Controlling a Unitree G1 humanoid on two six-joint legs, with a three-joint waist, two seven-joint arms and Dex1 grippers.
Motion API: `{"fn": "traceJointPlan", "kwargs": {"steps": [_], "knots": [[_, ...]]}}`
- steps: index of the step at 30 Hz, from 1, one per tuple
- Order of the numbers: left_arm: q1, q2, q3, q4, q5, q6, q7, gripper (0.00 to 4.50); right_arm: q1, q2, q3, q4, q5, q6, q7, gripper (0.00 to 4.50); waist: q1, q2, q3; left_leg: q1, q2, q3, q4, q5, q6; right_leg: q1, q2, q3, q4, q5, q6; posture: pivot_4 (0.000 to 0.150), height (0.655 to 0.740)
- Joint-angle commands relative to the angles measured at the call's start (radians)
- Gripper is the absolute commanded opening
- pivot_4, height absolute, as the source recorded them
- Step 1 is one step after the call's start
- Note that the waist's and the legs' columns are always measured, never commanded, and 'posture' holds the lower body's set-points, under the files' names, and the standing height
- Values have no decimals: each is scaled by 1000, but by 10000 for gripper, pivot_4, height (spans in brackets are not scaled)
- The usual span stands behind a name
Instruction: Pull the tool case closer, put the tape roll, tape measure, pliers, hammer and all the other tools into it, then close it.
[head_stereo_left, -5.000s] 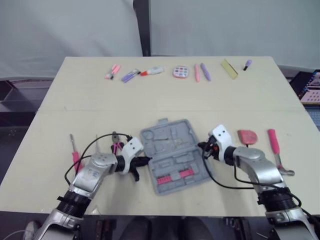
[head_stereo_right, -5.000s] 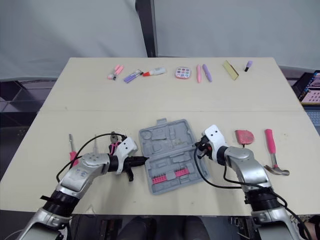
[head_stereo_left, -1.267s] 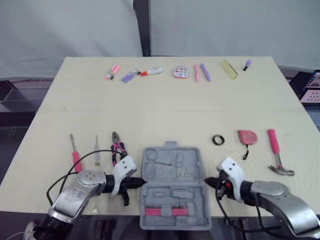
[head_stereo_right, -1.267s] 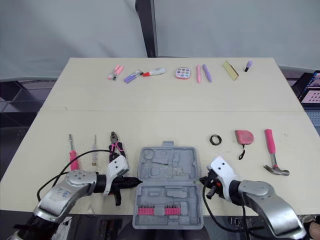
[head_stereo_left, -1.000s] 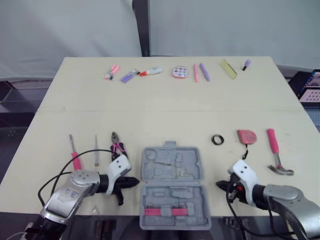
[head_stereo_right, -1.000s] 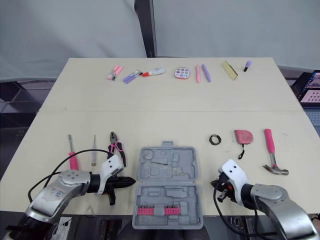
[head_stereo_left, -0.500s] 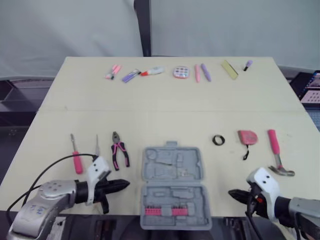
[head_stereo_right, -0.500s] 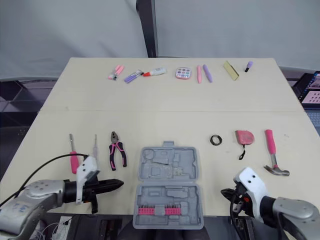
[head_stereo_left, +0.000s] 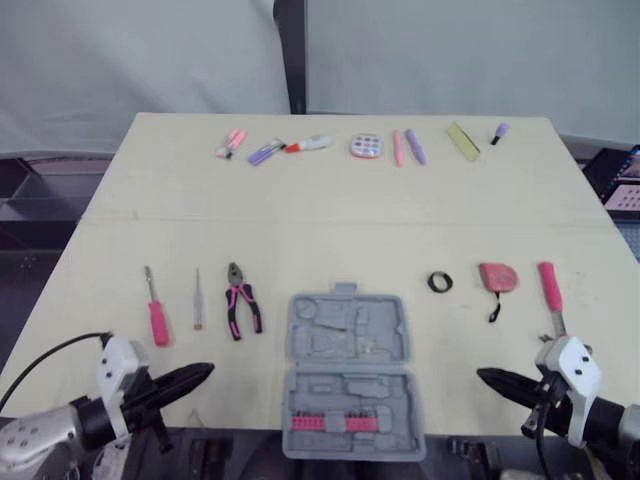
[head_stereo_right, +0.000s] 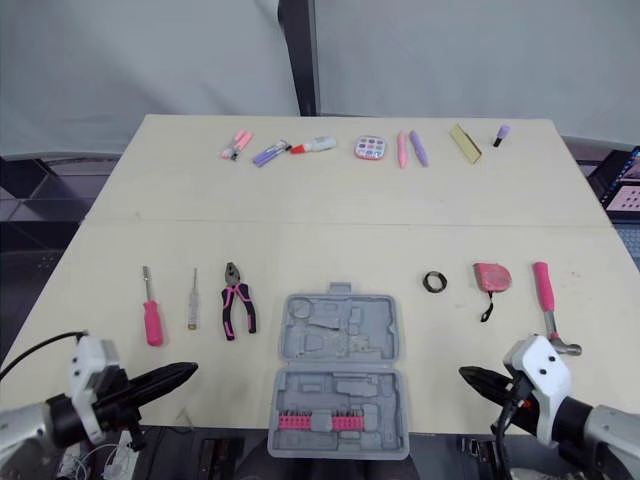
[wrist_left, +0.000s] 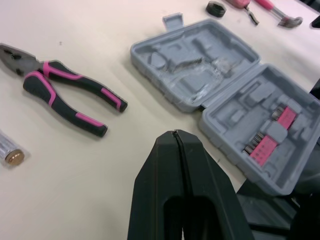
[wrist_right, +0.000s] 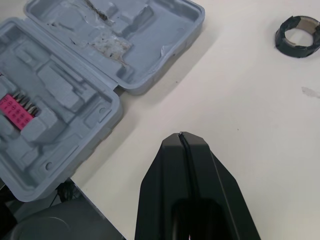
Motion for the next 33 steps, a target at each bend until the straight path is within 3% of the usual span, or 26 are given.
{"fn": "traceJointPlan", "kwargs": {"steps": [1,4,5,7,10,14,15,16,23,29,33], "knots": [[13,-27,-30,28,50,-122,-10,235,1,12,51,49,-48,-66,-2,0,3,0,0,0,0,0,0,0,0,0,0,0,0,0,0,1500,7134],[-8,-35,-48,53,58,-155,1,235,-16,17,81,47,-46,-49,-19,0,1,0,0,0,-1,0,0,0,0,0,0,0,1,0,0,1500,7134],[-14,-32,-55,60,59,-161,0,2659,-18,14,88,45,-41,-37,-20,0,1,0,0,0,0,0,0,0,0,0,0,0,1,0,0,1500,7134],[-15,-24,-71,70,59,-167,-9,8683,-20,10,95,45,-40,-28,-22,5151,0,0,0,0,0,0,0,0,0,0,0,0,1,0,0,1500,7134],[-10,-20,-85,88,55,-178,-19,23679,-19,6,95,52,-38,-23,-19,17390,-1,0,0,0,0,0,0,0,0,0,0,0,1,0,0,1500,7134],[-20,-17,-107,127,58,-210,-37,44267,-15,8,88,45,-33,-19,-23,38260,0,0,0,0,0,0,0,0,0,0,0,0,1,0,0,1500,7134],[-24,-14,-114,136,60,-219,-46,45000,-14,7,88,45,-34,-21,-23,42982,0,0,0,0,0,0,0,0,0,0,0,0,1,0,0,1500,7134],[-28,-11,-120,144,62,-228,-54,45000,-17,5,87,46,-36,-22,-23,44110,0,0,0,0,0,0,0,0,0,0,0,0,1,0,0,1500,7134],[-120,18,-191,164,77,-305,-109,45000,-98,-117,58,6,-12,55,4,44110,0,0,0,0,0,0,0,0,0,0,0,0,1,0,0,1500,7134],[-222,16,-261,141,85,-285,-56,45000,-338,-332,150,56,-48,194,11,44110,-6,1,0,0,0,2,0,0,0,-1,1,-2,5,0,0,1500,7134],[-256,17,-305,97,76,-233,-13,45000,-555,-402,287,135,-71,272,9,44110,-9,1,0,0,0,2,0,0,0,-2,0,-2,7,0,0,1500,7134]]}}
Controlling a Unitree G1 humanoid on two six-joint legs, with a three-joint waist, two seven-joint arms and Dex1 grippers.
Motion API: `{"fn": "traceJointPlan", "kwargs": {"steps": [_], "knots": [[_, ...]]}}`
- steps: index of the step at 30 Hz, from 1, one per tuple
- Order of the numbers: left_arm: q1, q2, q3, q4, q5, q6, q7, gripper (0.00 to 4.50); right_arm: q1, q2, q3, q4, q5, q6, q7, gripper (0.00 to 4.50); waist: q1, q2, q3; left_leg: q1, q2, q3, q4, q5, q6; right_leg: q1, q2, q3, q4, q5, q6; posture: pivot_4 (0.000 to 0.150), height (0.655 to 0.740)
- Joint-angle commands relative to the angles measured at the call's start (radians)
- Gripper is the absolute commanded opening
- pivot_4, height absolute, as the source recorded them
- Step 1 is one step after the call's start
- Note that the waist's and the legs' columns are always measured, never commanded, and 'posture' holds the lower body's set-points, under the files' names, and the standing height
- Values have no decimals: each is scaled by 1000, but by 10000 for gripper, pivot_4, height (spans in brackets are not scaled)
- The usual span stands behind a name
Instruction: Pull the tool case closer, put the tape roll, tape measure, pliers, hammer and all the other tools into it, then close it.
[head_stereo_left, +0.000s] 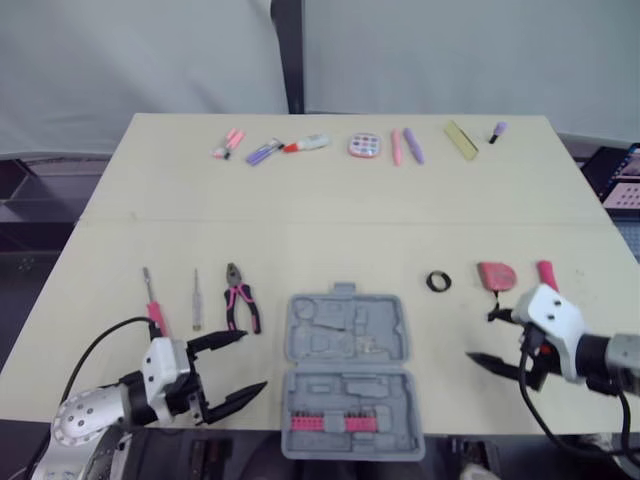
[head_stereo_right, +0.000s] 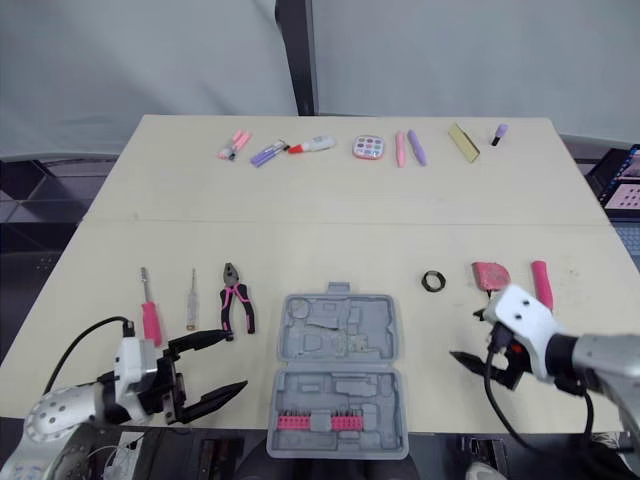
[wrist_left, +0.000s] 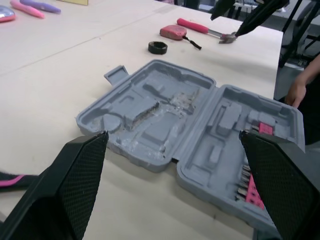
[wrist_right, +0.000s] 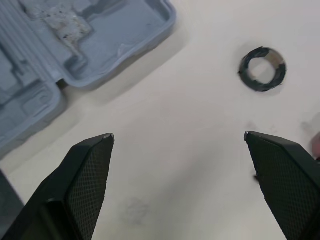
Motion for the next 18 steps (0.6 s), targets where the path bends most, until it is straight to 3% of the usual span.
{"fn": "traceJointPlan", "kwargs": {"steps": [1,6,9,18], "knots": [[-14,1,-29,-58,-2,30,39,45000,-142,-44,116,56,-32,65,12,44110,-1,0,0,0,0,0,0,0,0,0,0,0,0,0,0,1500,7134],[-39,1,-75,-88,29,54,90,45000,-442,-34,379,253,-162,76,50,44110,-6,0,1,-1,0,-1,0,0,0,-1,-1,0,0,0,0,1500,7134],[-41,-4,-89,-101,40,61,121,45000,-585,38,470,387,-209,41,71,44110,-13,0,1,-1,0,-1,0,0,0,-2,-1,-1,0,0,0,1500,7134],[-16,-1,-102,-184,65,86,199,45000,-736,168,554,612,-284,-32,114,44110,-15,0,1,-2,-1,-1,1,0,0,-3,-1,-1,3,0,0,1500,7134]]}}
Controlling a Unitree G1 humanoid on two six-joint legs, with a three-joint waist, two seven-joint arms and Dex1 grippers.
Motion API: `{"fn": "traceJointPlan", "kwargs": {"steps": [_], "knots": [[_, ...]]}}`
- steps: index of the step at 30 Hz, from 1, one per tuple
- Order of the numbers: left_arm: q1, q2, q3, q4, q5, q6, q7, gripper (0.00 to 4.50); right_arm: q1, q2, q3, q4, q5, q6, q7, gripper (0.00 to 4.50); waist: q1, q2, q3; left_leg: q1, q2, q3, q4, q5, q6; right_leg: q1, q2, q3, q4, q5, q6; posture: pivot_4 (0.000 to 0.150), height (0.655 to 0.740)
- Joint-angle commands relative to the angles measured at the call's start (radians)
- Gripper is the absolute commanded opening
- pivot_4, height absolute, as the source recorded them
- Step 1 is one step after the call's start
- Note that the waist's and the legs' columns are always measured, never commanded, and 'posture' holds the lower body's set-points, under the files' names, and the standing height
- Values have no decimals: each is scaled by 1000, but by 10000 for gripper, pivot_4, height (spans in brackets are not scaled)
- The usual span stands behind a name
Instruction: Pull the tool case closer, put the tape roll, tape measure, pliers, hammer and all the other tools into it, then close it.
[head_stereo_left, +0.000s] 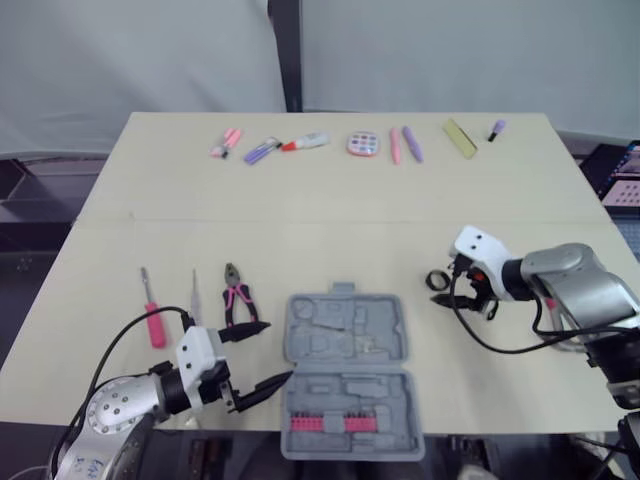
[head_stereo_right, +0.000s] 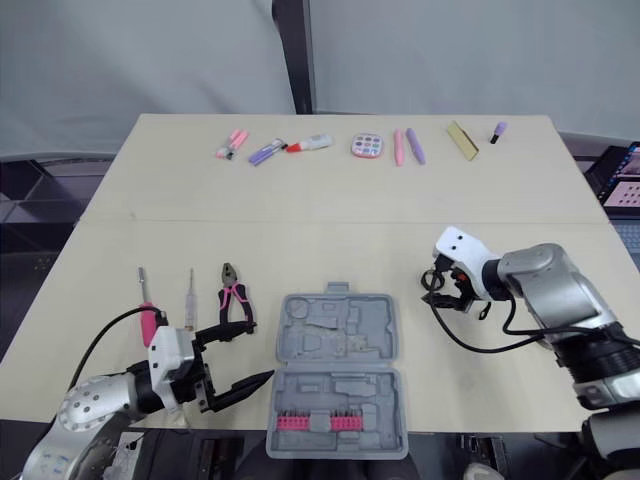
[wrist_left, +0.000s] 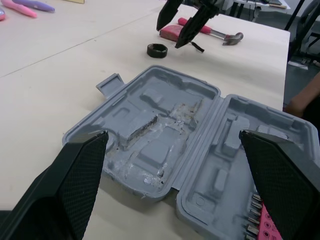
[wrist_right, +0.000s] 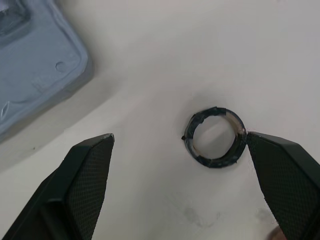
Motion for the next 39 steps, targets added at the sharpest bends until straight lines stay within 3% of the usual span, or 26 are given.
{"fn": "traceJointPlan", "kwargs": {"steps": [1,15,30,33,39], "knots": [[12,2,5,-85,-3,19,42,45000,-25,14,2,41,-30,-31,25,44110,0,0,0,0,0,0,0,0,0,0,0,0,0,0,0,1500,7134],[14,13,12,-150,-16,94,94,45000,-22,87,8,113,-85,-66,52,44110,-1,0,0,0,0,0,0,0,0,-1,0,0,0,0,0,1500,7134],[76,6,32,-85,-11,12,66,45000,-56,157,11,211,-145,-106,61,44110,-1,0,0,0,0,0,0,0,0,-1,0,0,0,0,0,1500,7134],[77,5,35,-71,-10,2,63,45000,-62,164,7,222,-153,-115,61,36142,-2,0,0,0,0,0,0,0,0,-1,0,0,0,0,0,1500,7134],[66,5,31,-53,-12,-7,61,45000,-62,168,4,224,-160,-121,66,4930,-3,0,0,0,0,0,0,0,0,-1,0,0,0,0,0,1500,7134]]}}
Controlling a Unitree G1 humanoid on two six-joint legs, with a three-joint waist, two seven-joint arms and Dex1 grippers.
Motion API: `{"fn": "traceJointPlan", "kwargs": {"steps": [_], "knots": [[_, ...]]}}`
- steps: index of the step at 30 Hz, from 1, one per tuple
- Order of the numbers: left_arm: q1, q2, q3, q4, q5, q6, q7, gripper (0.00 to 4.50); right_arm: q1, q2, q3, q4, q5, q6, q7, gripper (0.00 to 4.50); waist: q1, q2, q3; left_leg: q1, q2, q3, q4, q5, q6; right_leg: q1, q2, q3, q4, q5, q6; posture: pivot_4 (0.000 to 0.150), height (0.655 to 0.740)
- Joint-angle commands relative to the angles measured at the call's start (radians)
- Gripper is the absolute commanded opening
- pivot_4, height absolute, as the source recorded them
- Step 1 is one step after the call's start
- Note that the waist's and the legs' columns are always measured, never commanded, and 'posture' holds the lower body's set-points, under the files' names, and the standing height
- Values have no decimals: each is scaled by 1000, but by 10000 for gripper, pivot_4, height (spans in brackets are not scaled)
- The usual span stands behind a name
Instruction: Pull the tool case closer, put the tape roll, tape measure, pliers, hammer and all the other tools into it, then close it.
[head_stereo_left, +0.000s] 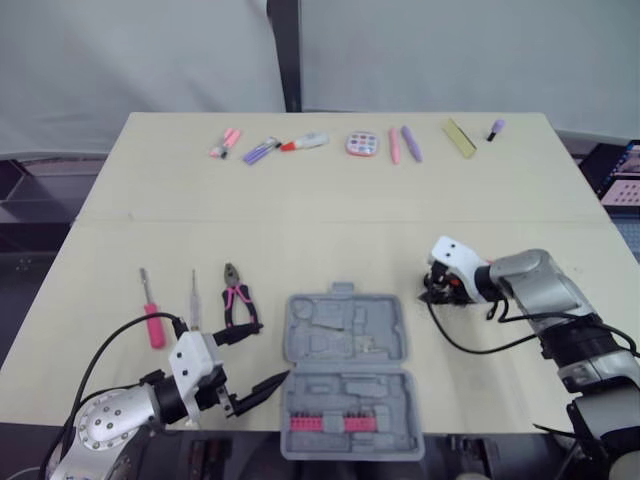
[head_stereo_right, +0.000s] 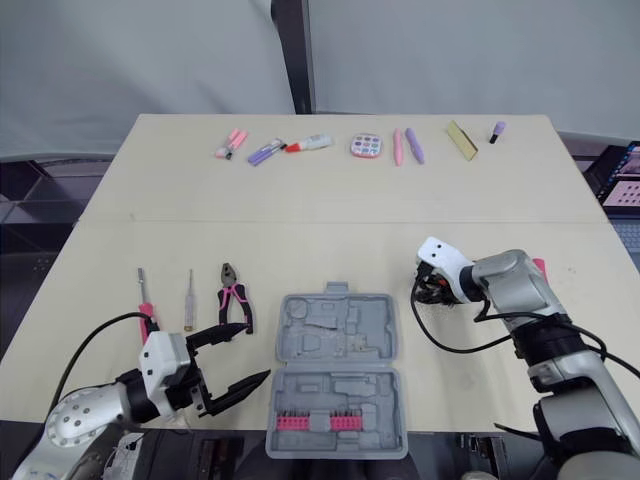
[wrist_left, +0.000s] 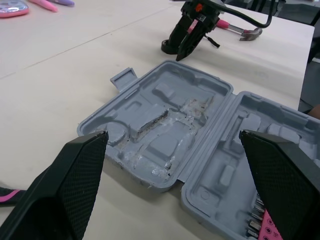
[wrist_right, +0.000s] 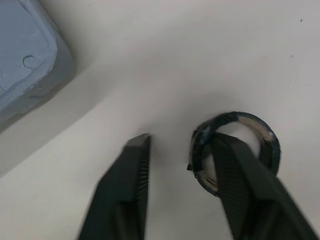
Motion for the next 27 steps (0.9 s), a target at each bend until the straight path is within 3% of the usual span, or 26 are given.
{"fn": "traceJointPlan", "kwargs": {"steps": [1,9,16,20,27], "knots": [[-7,-4,2,-9,-9,-16,-3,45000,-8,-3,-10,-16,-5,-8,16,192,0,0,0,0,0,0,0,0,0,0,0,0,0,0,0,1500,7134],[-68,-18,-46,-18,2,31,33,45000,12,-26,-16,-65,-4,10,23,192,0,0,0,0,0,0,0,0,0,0,0,0,1,0,0,1500,7134],[-7,-32,13,-47,-44,26,41,45000,33,-88,-84,-364,95,182,71,192,0,1,0,-1,0,0,0,0,0,-1,0,0,1,0,0,1500,7134],[65,-30,94,-20,-97,-12,-6,45000,59,-38,-115,-632,233,409,50,192,0,1,1,-1,2,0,-1,0,0,-2,1,0,1,0,0,1500,7134],[120,-33,147,64,-86,-105,-80,45000,51,107,-84,-806,328,594,-88,192,7,0,1,-2,0,-1,0,0,0,-2,-1,0,0,0,0,1500,7134]]}}
